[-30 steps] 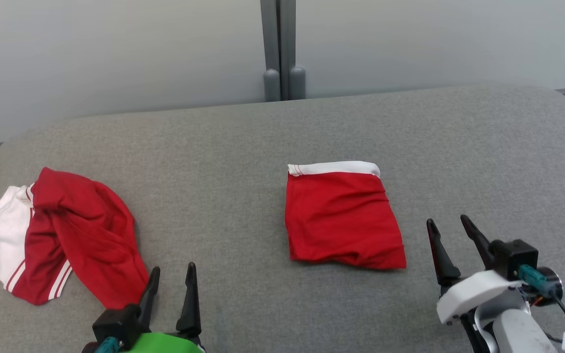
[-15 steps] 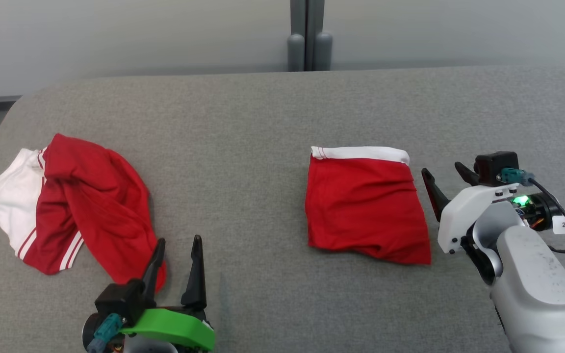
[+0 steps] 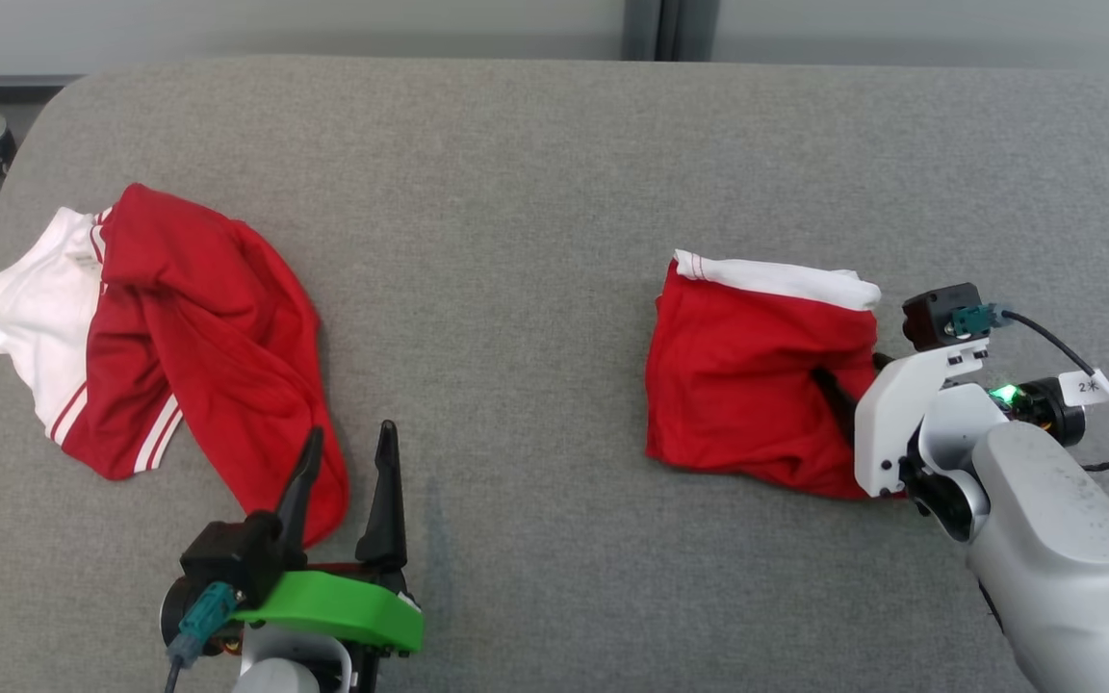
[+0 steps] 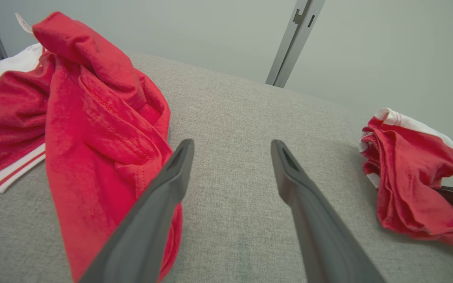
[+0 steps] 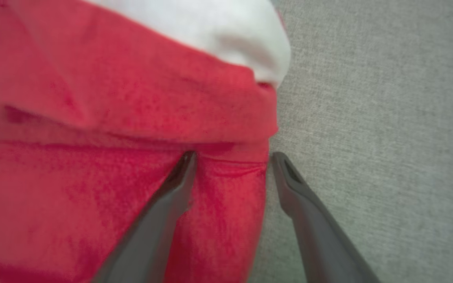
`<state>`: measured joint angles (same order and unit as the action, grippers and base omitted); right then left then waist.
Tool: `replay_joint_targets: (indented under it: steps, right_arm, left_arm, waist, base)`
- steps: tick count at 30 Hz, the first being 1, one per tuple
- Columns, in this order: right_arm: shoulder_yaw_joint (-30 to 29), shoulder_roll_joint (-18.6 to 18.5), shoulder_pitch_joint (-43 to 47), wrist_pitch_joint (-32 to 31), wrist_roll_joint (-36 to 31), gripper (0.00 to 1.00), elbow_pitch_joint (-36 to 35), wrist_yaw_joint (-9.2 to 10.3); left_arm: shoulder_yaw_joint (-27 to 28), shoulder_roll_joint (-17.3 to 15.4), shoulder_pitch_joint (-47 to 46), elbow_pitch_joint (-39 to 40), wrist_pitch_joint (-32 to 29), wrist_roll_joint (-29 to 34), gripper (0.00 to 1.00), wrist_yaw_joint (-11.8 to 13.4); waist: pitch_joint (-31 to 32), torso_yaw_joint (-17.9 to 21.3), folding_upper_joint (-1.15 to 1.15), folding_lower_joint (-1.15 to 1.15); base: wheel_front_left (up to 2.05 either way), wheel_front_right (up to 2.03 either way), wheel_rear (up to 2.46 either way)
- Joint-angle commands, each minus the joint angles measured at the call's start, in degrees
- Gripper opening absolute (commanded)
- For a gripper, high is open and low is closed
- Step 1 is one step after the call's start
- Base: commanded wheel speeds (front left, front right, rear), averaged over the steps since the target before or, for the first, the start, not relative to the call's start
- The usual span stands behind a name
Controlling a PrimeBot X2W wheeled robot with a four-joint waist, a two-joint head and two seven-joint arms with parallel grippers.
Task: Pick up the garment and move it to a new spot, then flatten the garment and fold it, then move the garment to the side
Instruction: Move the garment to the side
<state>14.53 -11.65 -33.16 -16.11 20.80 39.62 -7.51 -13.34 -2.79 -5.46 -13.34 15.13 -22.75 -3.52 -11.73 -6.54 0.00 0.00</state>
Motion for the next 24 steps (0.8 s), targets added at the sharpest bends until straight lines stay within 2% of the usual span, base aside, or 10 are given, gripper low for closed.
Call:
replay_joint_targets:
  steps: [1, 2, 5, 6, 14, 24]
  right_arm:
    - [0.99, -0.09, 0.15, -0.70, 1.00, 0.38, 1.06, 0.03]
    - [1.54, -0.12, 0.02, -0.81, 1.46, 0.33, 1.34, 0.03]
    - [3.25, -0.40, -0.55, -0.78, 2.86, 0.04, 2.31, 0.02]
    - [3.57, -0.50, -0.79, -0.38, 3.24, 0.00, 2.45, 0.03]
    - [4.23, -2.59, -4.71, 6.67, 3.25, 0.00, 2.95, 0.13]
    - [1.25, -5.03, -8.52, 12.90, 2.43, 0.00, 5.20, 0.07]
  left_arm:
    - [-0.05, -0.20, -1.00, 0.01, 0.02, -0.29, 1.00, 0.26]
    - [-0.07, -0.21, -1.18, 0.00, 0.02, -0.21, 1.00, 0.24]
    - [-0.26, -0.20, -1.72, -0.01, 0.02, 0.26, 1.00, 0.01]
    - [-0.33, -0.20, -1.89, 0.01, 0.02, 0.39, 1.00, -0.07]
    - [-0.29, -0.20, -3.45, 0.64, 0.02, 1.87, 1.00, -0.76]
    - [-0.73, -0.23, -6.65, 1.17, 0.02, 5.38, 1.00, -2.15]
  waist:
    - [-0.93, -0.29, 0.00, 0.00]
    - [-1.10, -0.22, 0.00, 0.00]
    - [-1.75, 0.18, 0.00, 0.00]
    - [-1.91, 0.35, 0.00, 0.00]
    - [-3.30, 4.64, 0.00, 0.00]
    - [-6.91, 16.18, 0.00, 0.00]
  base:
    - [0.00, 0.00, 0.00]
    - [0.00, 0.00, 0.00]
    - [0.00, 0.00, 0.00]
    - [0.00, 0.00, 0.00]
    - [0.00, 0.00, 0.00]
    - [0.00, 0.00, 0.00]
